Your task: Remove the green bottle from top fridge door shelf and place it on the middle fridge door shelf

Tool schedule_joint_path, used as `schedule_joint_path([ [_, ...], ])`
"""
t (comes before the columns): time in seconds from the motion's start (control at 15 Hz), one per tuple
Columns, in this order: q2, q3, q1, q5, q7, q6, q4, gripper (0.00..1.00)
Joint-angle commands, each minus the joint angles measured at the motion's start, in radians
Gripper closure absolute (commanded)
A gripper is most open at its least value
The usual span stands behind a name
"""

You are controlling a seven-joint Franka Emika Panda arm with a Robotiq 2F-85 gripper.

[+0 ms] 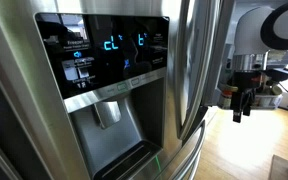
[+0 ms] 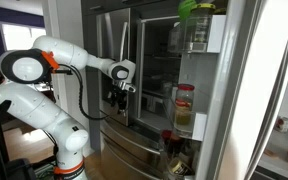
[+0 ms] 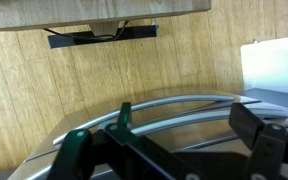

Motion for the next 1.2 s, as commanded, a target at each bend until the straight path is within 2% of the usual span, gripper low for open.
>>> schedule_joint_path([
  [0.0, 0.001, 0.009, -0.011, 0.004, -0.005, -0.003, 0.002, 0.0],
  [0.27, 0.001, 0.009, -0.011, 0.004, -0.005, -0.003, 0.002, 0.0],
  [0.4, -0.018, 0.041, -0.061, -0.14, 0.034, 0.005, 0.02, 0.0],
  [0.73, -0.083, 0.028, -0.152, -0.362, 0.083, -0.03, 0.116, 0.0],
  [1.0, -0.123, 0.028, -0.215, -0.464, 0.153, -0.001, 0.205, 0.0],
  [1.07, -0.142, 0.029, -0.221, -0.494, 0.158, 0.03, 0.211, 0.0],
  [1.13, -0.11, 0.013, -0.193, -0.454, 0.125, 0.002, 0.206, 0.0],
])
